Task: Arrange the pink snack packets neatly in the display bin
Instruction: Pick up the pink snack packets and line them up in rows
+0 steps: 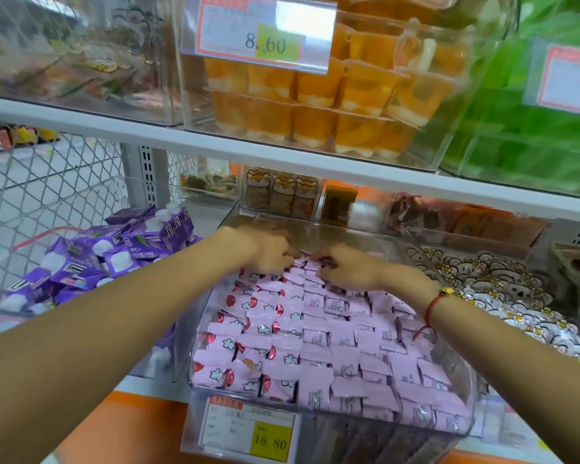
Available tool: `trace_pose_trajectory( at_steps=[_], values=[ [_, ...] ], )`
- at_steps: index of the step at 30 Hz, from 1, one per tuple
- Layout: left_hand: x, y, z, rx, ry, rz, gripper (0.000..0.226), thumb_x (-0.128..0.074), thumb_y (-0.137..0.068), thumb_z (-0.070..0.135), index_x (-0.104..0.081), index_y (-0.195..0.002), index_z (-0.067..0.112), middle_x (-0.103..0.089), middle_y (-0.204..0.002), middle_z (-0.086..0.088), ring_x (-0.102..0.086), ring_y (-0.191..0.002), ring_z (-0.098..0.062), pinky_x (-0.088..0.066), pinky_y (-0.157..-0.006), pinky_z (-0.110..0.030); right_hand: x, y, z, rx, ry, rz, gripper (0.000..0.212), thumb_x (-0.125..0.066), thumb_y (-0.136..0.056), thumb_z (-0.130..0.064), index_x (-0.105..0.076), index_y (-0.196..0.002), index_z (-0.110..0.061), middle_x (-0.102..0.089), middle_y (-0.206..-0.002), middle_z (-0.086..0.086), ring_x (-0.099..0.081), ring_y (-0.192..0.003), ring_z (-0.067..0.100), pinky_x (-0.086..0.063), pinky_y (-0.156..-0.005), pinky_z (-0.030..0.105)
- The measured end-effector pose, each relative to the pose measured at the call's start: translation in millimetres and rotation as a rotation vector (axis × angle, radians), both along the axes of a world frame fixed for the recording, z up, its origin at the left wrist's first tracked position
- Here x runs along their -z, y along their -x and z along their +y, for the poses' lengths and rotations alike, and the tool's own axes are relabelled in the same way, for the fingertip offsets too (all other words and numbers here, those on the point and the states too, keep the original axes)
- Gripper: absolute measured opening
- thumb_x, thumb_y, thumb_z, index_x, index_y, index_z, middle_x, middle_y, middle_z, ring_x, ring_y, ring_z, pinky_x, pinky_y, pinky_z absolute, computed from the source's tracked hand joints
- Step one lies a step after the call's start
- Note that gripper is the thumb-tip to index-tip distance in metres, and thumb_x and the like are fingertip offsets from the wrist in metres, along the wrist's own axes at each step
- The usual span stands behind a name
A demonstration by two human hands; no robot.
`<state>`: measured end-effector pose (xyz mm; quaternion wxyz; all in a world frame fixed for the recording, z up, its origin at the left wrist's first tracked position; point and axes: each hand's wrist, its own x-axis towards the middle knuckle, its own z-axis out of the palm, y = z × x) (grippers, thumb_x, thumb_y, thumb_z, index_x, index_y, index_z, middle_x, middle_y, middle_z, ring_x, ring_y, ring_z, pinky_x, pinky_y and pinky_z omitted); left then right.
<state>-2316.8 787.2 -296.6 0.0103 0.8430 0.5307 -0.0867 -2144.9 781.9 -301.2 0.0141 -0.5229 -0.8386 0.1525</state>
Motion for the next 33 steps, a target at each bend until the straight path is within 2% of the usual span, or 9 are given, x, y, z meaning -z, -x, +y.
trace_pose_trajectory(
  at_steps=[5,7,11,18,21,23,25,30,33],
  values=[
    [0.4,28.4,-57.9,-0.066,-0.592,-0.297,0.038,-0.05,-0.093,0.025,-0.049,-0.131,0.021,-0.055,-0.125,-0.003,-0.052,-0.106,-0.024,-0.037,-0.07,-0.029,10.5,1.9,-1.5,-0.046,-0.199,0.143,0.042,-0.042,-0.098,-0.017,-0.041,-0.139,-0.011,-0.062,-0.112,0.008,-0.057,-0.09,0.018,-0.046,-0.081,0.026],
    [6.7,39.9,-88.2,-0.17,-0.68,-0.361,0.039,-0.054,-0.091,0.028,-0.049,-0.129,0.021,-0.055,-0.119,-0.004,-0.053,-0.105,-0.025,-0.037,-0.067,-0.031,19.2,8.6,-4.2,-0.098,-0.158,0.138,0.044,-0.037,-0.101,-0.023,-0.035,-0.143,-0.012,-0.058,-0.12,0.01,-0.056,-0.102,0.021,-0.041,-0.084,0.027],
    [21.0,47.2,-124.9,-0.344,-0.532,-0.6,0.036,-0.053,-0.09,0.038,-0.055,-0.125,0.028,-0.065,-0.112,0.0,-0.062,-0.1,-0.028,-0.046,-0.075,-0.035,29.0,11.9,-1.9,-0.093,-0.074,0.039,0.048,-0.025,-0.104,-0.031,-0.022,-0.149,-0.017,-0.03,-0.153,0.009,-0.031,-0.138,0.026,-0.025,-0.109,0.03],
    [33.2,50.5,-133.5,-0.373,-0.42,-0.88,0.038,-0.055,-0.09,0.032,-0.056,-0.128,0.031,-0.065,-0.107,0.011,-0.058,-0.098,-0.011,-0.04,-0.078,-0.027,26.7,14.8,-6.3,-0.048,-0.068,0.032,0.046,-0.024,-0.103,-0.037,-0.03,-0.147,-0.025,-0.03,-0.154,0.003,-0.029,-0.139,0.026,-0.022,-0.112,0.037],
    [35.1,49.4,-133.7,-0.358,-0.416,-0.89,0.039,-0.052,-0.091,0.032,-0.055,-0.129,0.029,-0.064,-0.116,0.01,-0.057,-0.099,-0.01,-0.04,-0.08,-0.028,20.0,23.4,-5.9,0.005,-0.098,-0.021,0.042,-0.026,-0.102,-0.04,-0.047,-0.135,-0.027,-0.064,-0.11,0.006,-0.055,-0.107,0.026,-0.039,-0.096,0.039],
    [35.7,49.0,-133.9,-0.357,-0.415,-0.884,0.04,-0.05,-0.091,0.032,-0.054,-0.13,0.028,-0.063,-0.121,0.006,-0.056,-0.099,-0.011,-0.038,-0.08,-0.027,14.5,23.9,-4.0,0.009,-0.02,0.089,0.033,-0.033,-0.101,-0.036,-0.062,-0.089,-0.026,-0.053,-0.066,-0.001,-0.052,-0.068,0.018,-0.042,-0.074,0.032],
    [36.2,48.5,-134.1,-0.366,-0.412,-0.864,0.041,-0.048,-0.091,0.032,-0.051,-0.132,0.028,-0.061,-0.123,0.004,-0.057,-0.103,-0.016,-0.037,-0.079,-0.027,3.6,23.0,-2.7,0.006,0.058,0.117,0.035,-0.039,-0.1,-0.029,-0.059,-0.072,-0.019,-0.049,-0.059,-0.002,-0.044,-0.054,0.013,-0.038,-0.064,0.028],
    [36.1,48.0,-134.5,-0.383,-0.441,-0.829,0.041,-0.048,-0.093,0.033,-0.047,-0.134,0.034,-0.059,-0.128,0.008,-0.055,-0.114,-0.018,-0.039,-0.085,-0.028,-11.0,27.3,17.3,0.026,-0.015,0.087,0.028,-0.047,-0.098,-0.029,-0.066,-0.108,-0.011,-0.065,-0.112,0.004,-0.058,-0.098,0.019,-0.046,-0.088,0.033],
    [36.9,48.4,-133.7,-0.399,-0.469,-0.801,0.041,-0.045,-0.093,0.036,-0.045,-0.134,0.039,-0.058,-0.128,0.013,-0.055,-0.114,-0.016,-0.037,-0.079,-0.026,-3.2,36.0,31.2,0.165,-0.203,0.226,0.016,-0.056,-0.093,-0.024,-0.066,-0.106,-0.02,-0.065,-0.115,0.0,-0.059,-0.101,0.017,-0.049,-0.09,0.032]
  ],
)
